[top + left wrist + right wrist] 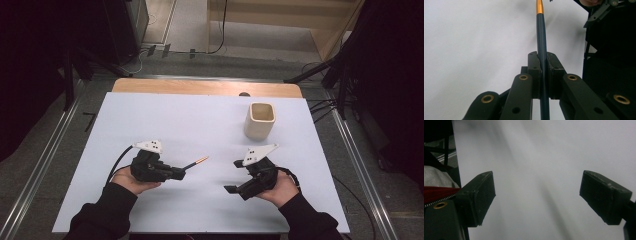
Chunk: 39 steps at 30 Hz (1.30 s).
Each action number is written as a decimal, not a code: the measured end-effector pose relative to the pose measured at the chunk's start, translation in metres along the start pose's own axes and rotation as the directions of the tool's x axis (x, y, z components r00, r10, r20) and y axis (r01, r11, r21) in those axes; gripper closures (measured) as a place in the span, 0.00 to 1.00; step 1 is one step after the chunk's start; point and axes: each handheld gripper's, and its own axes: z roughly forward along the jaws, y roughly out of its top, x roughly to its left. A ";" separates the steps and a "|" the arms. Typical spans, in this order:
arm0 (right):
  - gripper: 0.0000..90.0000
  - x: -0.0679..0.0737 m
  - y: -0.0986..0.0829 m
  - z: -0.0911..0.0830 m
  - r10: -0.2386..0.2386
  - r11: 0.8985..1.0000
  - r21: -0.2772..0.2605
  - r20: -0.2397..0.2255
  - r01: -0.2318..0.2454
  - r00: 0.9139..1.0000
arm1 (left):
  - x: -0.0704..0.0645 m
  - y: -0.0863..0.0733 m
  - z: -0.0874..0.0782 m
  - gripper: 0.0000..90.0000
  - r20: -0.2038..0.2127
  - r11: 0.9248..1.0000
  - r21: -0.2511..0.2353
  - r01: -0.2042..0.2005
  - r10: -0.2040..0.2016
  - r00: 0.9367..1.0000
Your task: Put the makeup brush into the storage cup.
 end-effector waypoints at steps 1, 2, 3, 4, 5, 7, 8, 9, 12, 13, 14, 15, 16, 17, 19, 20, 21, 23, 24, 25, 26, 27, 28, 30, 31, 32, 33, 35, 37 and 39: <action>0.16 0.000 0.000 0.000 0.003 1.000 0.000 0.001 -0.003 1.000 | 0.000 0.000 0.000 0.93 0.000 1.000 -0.005 0.000 0.000 1.000; 0.16 0.001 -0.001 0.000 0.005 1.000 -0.003 0.003 -0.005 1.000 | 0.000 0.000 0.000 0.93 -0.006 1.000 -0.012 0.001 -0.001 1.000; 0.16 0.001 -0.002 0.000 0.008 1.000 -0.007 0.004 -0.008 1.000 | -0.001 -0.001 0.000 0.93 -0.007 1.000 -0.020 0.006 -0.006 1.000; 0.16 0.002 -0.002 0.000 0.014 1.000 -0.008 0.008 -0.014 1.000 | -0.001 -0.001 0.000 0.93 -0.008 1.000 -0.029 0.011 -0.011 1.000; 0.16 0.003 -0.002 0.000 0.019 1.000 -0.011 0.010 -0.019 1.000 | -0.001 -0.001 0.000 0.93 -0.011 0.999 -0.036 0.018 -0.018 1.000; 0.16 0.004 -0.003 0.001 0.036 0.999 -0.014 0.018 -0.036 0.999 | -0.002 -0.003 0.001 0.93 -0.013 0.998 -0.053 0.027 -0.027 1.000; 0.16 0.005 -0.003 0.000 0.040 0.999 -0.017 0.017 -0.040 0.999 | -0.003 -0.003 0.002 0.93 -0.015 0.998 -0.060 0.032 -0.032 0.999; 0.16 0.005 -0.003 0.001 0.041 0.999 -0.023 0.021 -0.040 0.999 | -0.003 -0.003 0.002 0.93 -0.015 0.997 -0.067 0.038 -0.039 0.999; 0.16 0.007 -0.004 0.000 0.049 0.998 -0.028 0.030 -0.048 0.998 | -0.006 -0.005 0.005 0.93 -0.023 0.995 -0.088 0.046 -0.048 0.999; 0.16 0.007 -0.004 0.000 0.054 0.998 -0.031 0.031 -0.053 0.998 | -0.006 -0.006 0.006 0.93 -0.023 0.994 -0.096 0.049 -0.051 0.998; 0.16 0.007 -0.004 0.000 0.056 0.998 -0.034 0.032 -0.055 0.998 | -0.007 -0.006 0.006 0.93 -0.026 0.993 -0.103 0.054 -0.057 0.998; 0.16 0.008 -0.004 0.000 0.060 0.997 -0.040 0.033 -0.059 0.998 | -0.007 -0.006 0.006 0.93 -0.027 0.992 -0.111 0.057 -0.061 0.998; 0.16 0.008 -0.005 0.000 0.066 0.997 -0.045 0.032 -0.064 0.997 | -0.008 -0.007 0.007 0.93 -0.028 0.991 -0.120 0.061 -0.065 0.997; 0.16 0.008 -0.005 0.000 0.075 0.996 -0.046 0.033 -0.073 0.997 | -0.008 -0.007 0.007 0.93 -0.028 0.989 -0.129 0.068 -0.072 0.997; 0.16 0.008 -0.005 0.001 0.084 0.995 -0.052 0.031 -0.083 0.996 | -0.009 -0.008 0.009 0.93 -0.036 0.989 -0.131 0.067 -0.072 0.997; 0.16 0.009 -0.005 0.001 0.085 0.995 -0.056 0.034 -0.083 0.996 | -0.010 -0.008 0.010 0.93 -0.041 0.989 -0.133 0.068 -0.074 0.996; 0.16 0.009 -0.005 0.002 0.087 0.995 -0.061 0.034 -0.085 0.996 | -0.010 -0.009 0.010 0.93 -0.044 0.988 -0.137 0.069 -0.076 0.996; 0.16 0.009 -0.005 0.003 0.092 0.994 -0.064 0.029 -0.090 0.995 | -0.011 -0.009 0.011 0.93 -0.045 0.985 -0.150 0.080 -0.088 0.995; 0.16 0.010 -0.005 0.003 0.097 0.993 -0.067 0.028 -0.095 0.995 | -0.011 -0.010 0.011 0.93 -0.052 0.984 -0.158 0.082 -0.092 0.994; 0.16 0.010 -0.005 0.003 0.104 0.992 -0.070 0.023 -0.102 0.994 | -0.012 -0.010 0.011 0.93 -0.051 0.983 -0.164 0.087 -0.096 0.994; 0.16 0.010 -0.005 0.004 0.107 0.992 -0.071 0.026 -0.105 0.994 | -0.012 -0.011 0.012 0.93 -0.047 0.982 -0.167 0.089 -0.098 0.994; 0.16 0.011 -0.005 0.004 0.109 0.992 -0.074 0.028 -0.107 0.994 | -0.013 -0.011 0.013 0.93 -0.051 0.981 -0.170 0.090 -0.100 0.994; 0.16 0.011 -0.005 0.004 0.110 0.991 -0.076 0.023 -0.108 0.994 | -0.014 -0.012 0.014 0.93 -0.052 0.981 -0.171 0.092 -0.103 0.993; 0.16 0.011 -0.005 0.004 0.113 0.991 -0.080 0.028 -0.110 0.993 | -0.014 -0.012 0.015 0.93 -0.048 0.981 -0.172 0.094 -0.104 0.993; 0.17 0.011 -0.006 0.004 0.113 0.990 -0.083 0.027 -0.111 0.993 | -0.014 -0.013 0.015 0.93 -0.052 0.980 -0.176 0.096 -0.107 0.993; 0.17 0.011 -0.006 0.004 0.118 0.990 -0.086 0.031 -0.115 0.993 | -0.014 -0.013 0.015 0.93 -0.048 0.978 -0.183 0.100 -0.111 0.993; 0.17 0.011 -0.006 0.004 0.122 0.989 -0.089 0.029 -0.119 0.992 | -0.015 -0.014 0.015 0.93 -0.047 0.975 -0.194 0.110 -0.121 0.991; 0.17 0.011 -0.007 0.004 0.129 0.987 -0.096 0.027 -0.125 0.991 | -0.015 -0.015 0.015 0.93 -0.040 0.970 -0.211 0.121 -0.133 0.990; 0.17 0.012 -0.007 0.004 0.132 0.987 -0.100 0.028 -0.129 0.991 | -0.015 -0.016 0.015 0.93 -0.040 0.968 -0.218 0.127 -0.139 0.990; 0.17 0.013 -0.007 0.004 0.137 0.985 -0.107 0.031 -0.133 0.990 | -0.016 -0.017 0.015 0.93 -0.043 0.966 -0.226 0.127 -0.140 0.989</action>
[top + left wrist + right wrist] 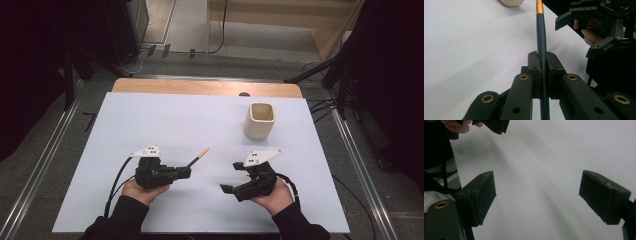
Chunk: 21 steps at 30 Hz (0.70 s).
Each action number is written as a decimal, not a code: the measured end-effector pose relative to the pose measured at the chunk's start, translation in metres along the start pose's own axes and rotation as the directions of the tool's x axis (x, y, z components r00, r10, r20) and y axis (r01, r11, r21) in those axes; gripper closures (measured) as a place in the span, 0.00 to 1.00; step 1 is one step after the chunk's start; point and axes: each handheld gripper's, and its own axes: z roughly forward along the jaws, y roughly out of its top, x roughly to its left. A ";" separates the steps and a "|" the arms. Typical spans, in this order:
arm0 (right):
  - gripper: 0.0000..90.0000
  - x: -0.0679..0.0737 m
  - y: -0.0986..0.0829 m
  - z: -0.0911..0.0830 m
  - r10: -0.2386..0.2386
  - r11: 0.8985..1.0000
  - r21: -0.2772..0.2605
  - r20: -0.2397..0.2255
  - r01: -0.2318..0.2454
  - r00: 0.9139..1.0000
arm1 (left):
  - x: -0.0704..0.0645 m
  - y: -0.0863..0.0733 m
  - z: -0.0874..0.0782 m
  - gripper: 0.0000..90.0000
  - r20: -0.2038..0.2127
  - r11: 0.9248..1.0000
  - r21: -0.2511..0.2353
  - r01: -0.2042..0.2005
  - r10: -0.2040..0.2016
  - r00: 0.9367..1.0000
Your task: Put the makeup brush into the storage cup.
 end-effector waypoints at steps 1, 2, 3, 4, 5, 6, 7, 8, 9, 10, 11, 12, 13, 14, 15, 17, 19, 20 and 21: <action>0.17 0.000 0.000 0.000 -0.001 1.000 -0.005 -0.001 0.001 1.000 | 0.000 0.000 0.000 0.93 -0.005 1.000 -0.003 0.000 0.000 1.000; 0.17 0.000 0.000 0.000 0.002 1.000 -0.009 0.003 -0.002 1.000 | -0.001 -0.001 0.000 0.93 -0.010 1.000 -0.007 0.001 -0.001 1.000; 0.17 0.001 0.000 0.000 0.009 1.000 -0.012 0.006 -0.008 1.000 | -0.001 -0.001 0.000 0.93 -0.007 1.000 -0.009 0.002 -0.002 1.000; 0.17 0.001 0.000 -0.001 0.013 1.000 -0.016 0.008 -0.013 1.000 | -0.002 -0.001 0.001 0.93 -0.013 1.000 -0.012 0.002 -0.002 1.000; 0.17 0.001 -0.001 -0.001 0.016 1.000 -0.016 0.013 -0.016 1.000 | -0.002 -0.002 0.001 0.93 -0.013 1.000 -0.011 0.001 -0.002 1.000; 0.17 0.002 -0.001 -0.002 0.017 1.000 -0.017 0.019 -0.016 1.000 | -0.002 -0.002 0.001 0.93 -0.009 1.000 -0.012 0.006 -0.006 1.000; 0.17 0.002 -0.001 -0.002 0.023 1.000 -0.021 0.017 -0.023 1.000 | -0.002 -0.002 0.001 0.93 -0.009 1.000 -0.014 0.004 -0.004 1.000; 0.17 0.002 -0.001 -0.002 0.031 0.999 -0.025 0.014 -0.031 0.999 | -0.001 -0.002 0.001 0.93 -0.006 1.000 -0.016 0.007 -0.008 1.000; 0.17 0.001 -0.001 -0.002 0.032 0.999 -0.029 0.020 -0.032 0.999 | 0.000 -0.001 0.000 0.93 -0.003 1.000 -0.016 0.013 -0.013 1.000; 0.17 0.002 0.000 -0.002 0.038 0.999 -0.031 0.023 -0.037 0.999 | 0.001 -0.001 0.000 0.93 -0.002 1.000 -0.018 0.017 -0.017 1.000; 0.17 0.002 0.000 -0.001 0.046 0.998 -0.036 0.022 -0.045 0.999 | 0.001 -0.001 0.000 0.93 -0.001 1.000 -0.017 0.018 -0.018 1.000; 0.17 0.002 0.000 -0.001 0.051 0.998 -0.040 0.020 -0.051 0.998 | 0.001 -0.001 0.000 0.93 0.003 1.000 -0.016 0.018 -0.017 1.000; 0.17 0.002 0.000 -0.001 0.061 0.997 -0.050 0.003 -0.061 0.998 | 0.000 -0.001 0.000 0.93 0.000 1.000 -0.014 0.015 -0.015 1.000; 0.17 0.001 0.000 -0.001 0.079 0.995 -0.058 -0.015 -0.080 0.997 | 0.000 -0.001 0.000 0.93 0.002 1.000 -0.014 0.011 -0.011 1.000; 0.17 0.001 0.001 -0.001 0.087 0.994 -0.071 -0.021 -0.089 0.996 | 0.000 -0.001 0.001 0.93 0.004 1.000 -0.013 0.011 -0.011 1.000; 0.17 0.001 0.002 -0.001 0.108 0.989 -0.095 -0.030 -0.110 0.994 | -0.001 -0.001 0.001 0.93 0.005 1.000 -0.013 0.010 -0.009 1.000; 0.18 0.003 0.003 -0.001 0.124 0.984 -0.121 -0.037 -0.128 0.992 | -0.001 -0.001 0.001 0.93 0.005 1.000 -0.017 0.010 -0.009 1.000; 0.18 0.004 0.004 -0.001 0.125 0.983 -0.127 -0.035 -0.128 0.992 | -0.001 -0.001 0.001 0.93 0.003 1.000 -0.020 0.010 -0.010 1.000; 0.18 0.005 0.006 0.000 0.129 0.982 -0.134 -0.031 -0.132 0.991 | -0.001 -0.001 0.001 0.93 0.000 1.000 -0.028 0.012 -0.012 1.000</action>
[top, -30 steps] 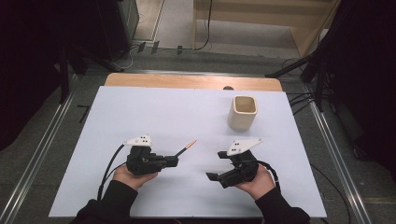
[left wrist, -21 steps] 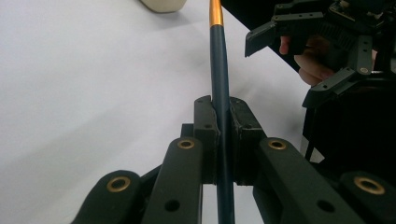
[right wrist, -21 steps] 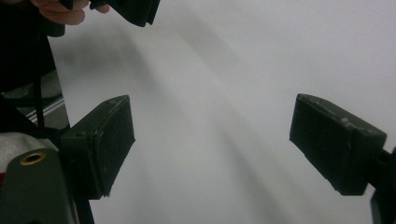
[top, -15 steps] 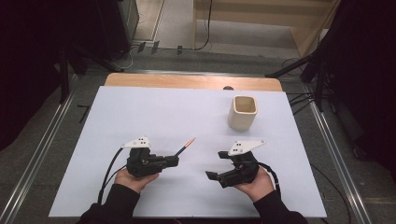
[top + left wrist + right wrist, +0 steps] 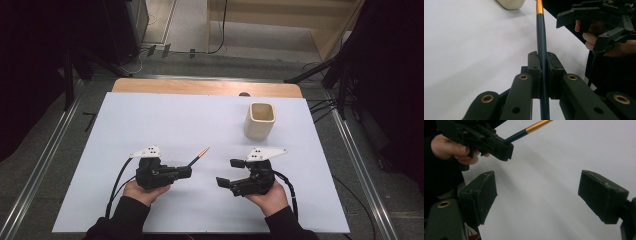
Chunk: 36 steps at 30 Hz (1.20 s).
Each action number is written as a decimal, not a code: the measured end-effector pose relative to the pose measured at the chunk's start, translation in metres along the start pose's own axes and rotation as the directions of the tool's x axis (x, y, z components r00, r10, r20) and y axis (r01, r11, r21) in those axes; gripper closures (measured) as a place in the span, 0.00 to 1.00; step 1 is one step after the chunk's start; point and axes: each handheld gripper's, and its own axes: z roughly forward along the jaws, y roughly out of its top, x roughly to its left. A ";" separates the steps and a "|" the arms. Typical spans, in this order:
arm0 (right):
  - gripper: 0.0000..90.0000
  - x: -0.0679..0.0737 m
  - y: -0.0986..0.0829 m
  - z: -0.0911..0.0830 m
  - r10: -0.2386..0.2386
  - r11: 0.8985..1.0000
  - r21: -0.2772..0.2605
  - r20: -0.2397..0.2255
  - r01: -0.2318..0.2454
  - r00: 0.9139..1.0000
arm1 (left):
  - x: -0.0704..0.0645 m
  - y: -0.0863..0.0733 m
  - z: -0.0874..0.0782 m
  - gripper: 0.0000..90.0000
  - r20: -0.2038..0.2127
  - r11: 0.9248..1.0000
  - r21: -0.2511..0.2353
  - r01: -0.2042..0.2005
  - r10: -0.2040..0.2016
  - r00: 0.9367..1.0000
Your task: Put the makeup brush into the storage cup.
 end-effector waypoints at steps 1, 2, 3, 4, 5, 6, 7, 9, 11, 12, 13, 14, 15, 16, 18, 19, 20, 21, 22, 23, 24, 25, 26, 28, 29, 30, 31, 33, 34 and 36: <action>0.18 0.001 0.001 0.001 0.003 1.000 -0.005 0.008 -0.003 1.000 | 0.000 0.000 0.000 0.93 0.005 1.000 -0.004 0.000 0.000 1.000; 0.19 0.002 0.002 0.002 0.006 1.000 -0.012 0.012 -0.006 1.000 | 0.000 0.000 0.000 0.93 0.004 1.000 -0.006 -0.002 0.002 1.000; 0.20 0.003 0.002 0.003 0.016 1.000 -0.020 0.007 -0.016 1.000 | -0.001 0.000 0.000 0.93 0.002 1.000 -0.010 -0.002 0.002 1.000; 0.21 0.003 0.003 0.004 0.026 0.999 -0.031 0.005 -0.025 1.000 | -0.001 0.000 0.000 0.93 0.006 1.000 -0.011 -0.003 0.003 1.000; 0.21 0.003 0.003 0.005 0.034 0.999 -0.039 0.004 -0.034 0.999 | -0.002 0.000 0.000 0.93 0.003 1.000 -0.011 -0.002 0.002 1.000; 0.22 0.004 0.004 0.006 0.045 0.998 -0.045 0.001 -0.045 0.999 | -0.003 -0.001 0.000 0.93 0.002 1.000 -0.015 -0.003 0.003 1.000; 0.22 0.004 0.004 0.008 0.052 0.997 -0.052 -0.001 -0.052 0.999 | -0.003 -0.001 0.001 0.93 0.008 1.000 -0.013 -0.002 0.002 1.000; 0.23 0.005 0.005 0.010 0.064 0.996 -0.062 -0.003 -0.064 0.998 | -0.003 -0.001 0.001 0.93 0.004 1.000 -0.017 -0.005 0.005 1.000; 0.23 0.006 0.005 0.013 0.073 0.995 -0.071 -0.001 -0.073 0.997 | -0.004 -0.001 0.002 0.93 0.004 1.000 -0.022 -0.004 0.004 1.000; 0.24 0.006 0.005 0.014 0.078 0.994 -0.075 -0.004 -0.078 0.997 | -0.004 -0.001 0.002 0.93 0.010 1.000 -0.022 -0.003 0.003 1.000; 0.24 0.007 0.005 0.016 0.081 0.994 -0.077 -0.005 -0.081 0.997 | -0.004 -0.001 0.002 0.93 0.008 1.000 -0.020 -0.002 0.003 1.000; 0.24 0.008 0.005 0.017 0.083 0.994 -0.078 -0.003 -0.083 0.997 | -0.004 -0.001 0.002 0.93 0.010 1.000 -0.022 -0.002 0.002 1.000; 0.24 0.008 0.005 0.018 0.092 0.993 -0.079 -0.007 -0.092 0.996 | -0.004 -0.001 0.003 0.93 0.013 1.000 -0.020 0.000 0.000 1.000; 0.25 0.008 0.005 0.019 0.111 0.991 -0.077 -0.019 -0.112 0.994 | -0.005 -0.001 0.002 0.93 0.009 1.000 -0.021 -0.004 0.004 1.000; 0.25 0.008 0.006 0.020 0.131 0.987 -0.083 -0.044 -0.134 0.990 | -0.006 -0.001 0.002 0.93 0.022 1.000 -0.024 -0.001 0.002 1.000; 0.26 0.009 0.006 0.021 0.133 0.987 -0.084 -0.046 -0.136 0.990 | -0.006 -0.001 0.002 0.93 0.023 1.000 -0.027 0.002 -0.001 1.000; 0.26 0.009 0.006 0.021 0.132 0.987 -0.086 -0.042 -0.135 0.990 | -0.006 -0.002 0.003 0.93 0.025 1.000 -0.026 0.004 -0.003 1.000; 0.26 0.008 0.006 0.020 0.139 0.986 -0.091 -0.041 -0.142 0.990 | -0.005 -0.002 0.003 0.93 0.029 1.000 -0.023 0.006 -0.005 1.000; 0.26 0.008 0.006 0.020 0.145 0.984 -0.093 -0.041 -0.149 0.989 | -0.005 -0.002 0.004 0.93 0.031 1.000 -0.022 0.009 -0.008 0.999; 0.26 0.007 0.006 0.020 0.151 0.983 -0.099 -0.041 -0.154 0.988 | -0.005 -0.003 0.004 0.93 0.036 1.000 -0.021 0.014 -0.013 0.999; 0.26 0.007 0.006 0.020 0.156 0.982 -0.104 -0.044 -0.160 0.987 | -0.005 -0.003 0.005 0.93 0.040 1.000 -0.021 0.018 -0.017 0.999; 0.27 0.006 0.005 0.021 0.159 0.980 -0.109 -0.048 -0.164 0.986 | -0.005 -0.003 0.006 0.93 0.041 1.000 -0.022 0.020 -0.020 0.999; 0.27 0.006 0.005 0.021 0.159 0.980 -0.111 -0.048 -0.164 0.986 | -0.005 -0.003 0.006 0.93 0.043 1.000 -0.021 0.022 -0.022 0.999; 0.27 0.007 0.005 0.023 0.163 0.979 -0.115 -0.048 -0.167 0.986 | -0.005 -0.004 0.007 0.93 0.040 0.999 -0.024 0.021 -0.020 0.999; 0.27 0.007 0.005 0.023 0.166 0.979 -0.116 -0.048 -0.170 0.985 | -0.005 -0.004 0.007 0.93 0.044 0.999 -0.025 0.023 -0.022 0.999; 0.27 0.008 0.005 0.024 0.169 0.977 -0.120 -0.049 -0.174 0.984 | -0.005 -0.004 0.007 0.93 0.044 0.999 -0.026 0.026 -0.025 0.999; 0.27 0.008 0.005 0.025 0.170 0.977 -0.124 -0.048 -0.175 0.984 | -0.005 -0.004 0.007 0.93 0.042 0.999 -0.027 0.025 -0.024 0.999; 0.28 0.008 0.005 0.026 0.175 0.975 -0.132 -0.045 -0.179 0.984 | -0.005 -0.005 0.008 0.93 0.044 0.999 -0.030 0.030 -0.029 0.999; 0.28 0.008 0.005 0.026 0.179 0.974 -0.135 -0.044 -0.184 0.983 | -0.005 -0.005 0.008 0.93 0.046 0.999 -0.032 0.034 -0.032 0.998; 0.28 0.008 0.005 0.027 0.186 0.971 -0.144 -0.046 -0.190 0.982 | -0.005 -0.005 0.008 0.93 0.047 0.999 -0.031 0.036 -0.034 0.998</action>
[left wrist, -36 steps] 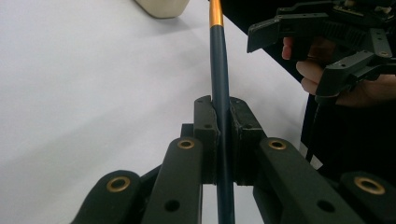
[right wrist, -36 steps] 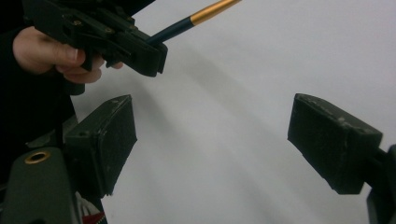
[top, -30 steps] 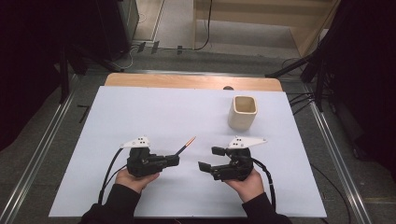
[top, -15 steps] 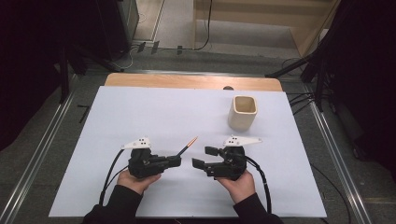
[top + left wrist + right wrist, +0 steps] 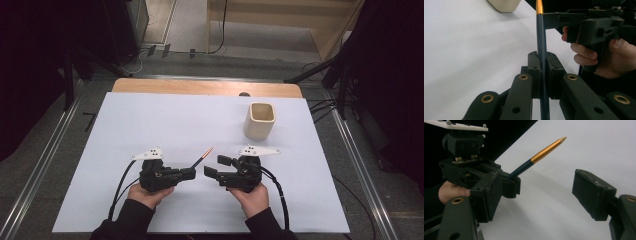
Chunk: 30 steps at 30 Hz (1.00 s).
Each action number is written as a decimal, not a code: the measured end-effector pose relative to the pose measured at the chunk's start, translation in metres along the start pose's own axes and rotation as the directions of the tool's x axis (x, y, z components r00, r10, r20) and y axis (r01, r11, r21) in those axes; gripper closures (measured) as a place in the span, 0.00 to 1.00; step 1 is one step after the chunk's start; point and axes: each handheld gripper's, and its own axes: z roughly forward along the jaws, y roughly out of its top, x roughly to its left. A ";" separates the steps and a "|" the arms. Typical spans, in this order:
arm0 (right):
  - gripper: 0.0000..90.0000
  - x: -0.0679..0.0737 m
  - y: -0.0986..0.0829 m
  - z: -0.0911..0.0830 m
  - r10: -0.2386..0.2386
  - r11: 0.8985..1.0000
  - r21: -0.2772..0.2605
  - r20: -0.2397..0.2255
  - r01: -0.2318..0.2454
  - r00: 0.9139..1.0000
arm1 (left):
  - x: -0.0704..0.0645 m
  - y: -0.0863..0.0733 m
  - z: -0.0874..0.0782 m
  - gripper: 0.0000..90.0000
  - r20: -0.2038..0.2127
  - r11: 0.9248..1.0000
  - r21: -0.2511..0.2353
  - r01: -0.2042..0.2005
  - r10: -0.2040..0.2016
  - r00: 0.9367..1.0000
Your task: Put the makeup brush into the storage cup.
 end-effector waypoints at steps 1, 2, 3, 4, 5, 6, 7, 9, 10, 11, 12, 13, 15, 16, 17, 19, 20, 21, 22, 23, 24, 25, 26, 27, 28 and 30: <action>0.29 0.000 0.000 0.000 0.004 1.000 -0.006 0.002 -0.004 1.000 | 0.000 0.000 0.000 0.93 0.002 1.000 -0.003 0.002 -0.002 1.000; 0.29 0.000 0.000 0.000 0.011 1.000 -0.013 0.001 -0.011 1.000 | 0.000 0.000 0.000 0.93 0.000 1.000 -0.006 0.001 -0.001 1.000; 0.29 0.000 0.000 0.001 0.014 1.000 -0.020 0.001 -0.014 1.000 | 0.000 0.000 0.000 0.93 0.001 1.000 -0.010 0.002 -0.002 1.000; 0.29 0.000 0.000 0.001 0.017 1.000 -0.025 0.005 -0.017 1.000 | 0.000 0.000 0.000 0.93 0.003 1.000 -0.010 0.003 -0.003 1.000; 0.29 0.000 0.000 0.001 0.020 0.999 -0.029 0.007 -0.019 1.000 | 0.000 0.000 0.000 0.93 0.003 1.000 -0.014 0.005 -0.005 1.000; 0.29 0.000 0.000 0.002 0.023 0.999 -0.034 0.006 -0.023 1.000 | 0.001 0.000 0.000 0.93 0.004 1.000 -0.016 0.005 -0.005 1.000; 0.30 0.000 0.000 0.002 0.027 0.999 -0.038 0.008 -0.027 1.000 | 0.001 -0.001 0.000 0.93 0.010 1.000 -0.019 0.010 -0.010 1.000; 0.30 0.000 0.000 0.003 0.036 0.999 -0.041 0.009 -0.036 0.999 | 0.002 -0.001 0.000 0.93 0.011 1.000 -0.024 0.015 -0.015 1.000; 0.30 -0.001 -0.001 0.003 0.037 0.998 -0.046 0.010 -0.037 0.999 | 0.002 -0.001 0.000 0.93 0.010 1.000 -0.024 0.017 -0.017 1.000; 0.30 -0.001 -0.001 0.003 0.039 0.998 -0.048 0.012 -0.038 0.999 | 0.002 -0.001 0.000 0.93 0.008 1.000 -0.027 0.017 -0.017 1.000; 0.30 -0.001 -0.001 0.003 0.045 0.998 -0.051 0.011 -0.045 0.999 | 0.002 -0.002 0.000 0.93 0.011 0.999 -0.028 0.019 -0.019 1.000; 0.30 -0.001 -0.002 0.004 0.051 0.997 -0.055 0.011 -0.051 0.999 | 0.002 -0.002 0.001 0.93 0.010 0.999 -0.031 0.021 -0.021 1.000; 0.31 -0.002 -0.003 0.005 0.060 0.996 -0.063 0.010 -0.059 0.998 | 0.002 -0.002 0.001 0.93 0.017 0.999 -0.030 0.023 -0.023 1.000; 0.31 -0.002 -0.003 0.005 0.064 0.996 -0.066 0.011 -0.063 0.998 | 0.002 -0.002 0.001 0.93 0.015 0.999 -0.032 0.022 -0.021 1.000; 0.31 -0.002 -0.003 0.006 0.064 0.996 -0.065 0.013 -0.063 0.998 | 0.002 -0.002 0.002 0.93 0.017 0.999 -0.030 0.023 -0.022 1.000; 0.31 -0.001 -0.004 0.007 0.065 0.996 -0.067 0.009 -0.064 0.998 | 0.002 -0.003 0.003 0.93 0.018 0.999 -0.031 0.027 -0.027 0.999; 0.32 -0.001 -0.004 0.008 0.068 0.995 -0.068 0.009 -0.067 0.998 | 0.002 -0.003 0.003 0.93 0.021 0.999 -0.029 0.028 -0.028 0.999; 0.32 0.000 -0.004 0.009 0.069 0.995 -0.071 0.006 -0.068 0.998 | 0.002 -0.003 0.004 0.93 0.021 0.999 -0.028 0.026 -0.025 0.999; 0.33 0.000 -0.004 0.010 0.070 0.995 -0.072 0.006 -0.070 0.998 | 0.002 -0.003 0.004 0.93 0.023 0.999 -0.028 0.025 -0.024 0.999; 0.33 0.000 -0.004 0.011 0.073 0.995 -0.075 0.005 -0.072 0.997 | 0.002 -0.003 0.004 0.93 0.022 0.999 -0.027 0.026 -0.025 0.999; 0.34 0.000 -0.004 0.011 0.075 0.994 -0.076 0.003 -0.074 0.997 | 0.002 -0.004 0.004 0.93 0.020 0.999 -0.030 0.025 -0.024 1.000; 0.34 0.000 -0.004 0.012 0.080 0.994 -0.076 0.003 -0.079 0.997 | 0.002 -0.004 0.005 0.93 0.022 0.999 -0.030 0.025 -0.025 0.999; 0.35 0.000 -0.004 0.013 0.082 0.994 -0.077 0.001 -0.081 0.997 | 0.002 -0.004 0.005 0.93 0.018 0.999 -0.031 0.024 -0.023 1.000; 0.35 0.000 -0.003 0.013 0.084 0.993 -0.079 -0.002 -0.084 0.996 | 0.002 -0.004 0.005 0.93 0.020 0.999 -0.033 0.025 -0.024 1.000; 0.36 0.000 -0.003 0.014 0.084 0.993 -0.082 -0.005 -0.084 0.996 | 0.002 -0.004 0.005 0.93 0.019 0.999 -0.033 0.024 -0.024 1.000; 0.37 0.001 -0.003 0.015 0.091 0.992 -0.087 -0.009 -0.091 0.996 | 0.002 -0.004 0.006 0.93 0.019 0.999 -0.033 0.027 -0.026 0.999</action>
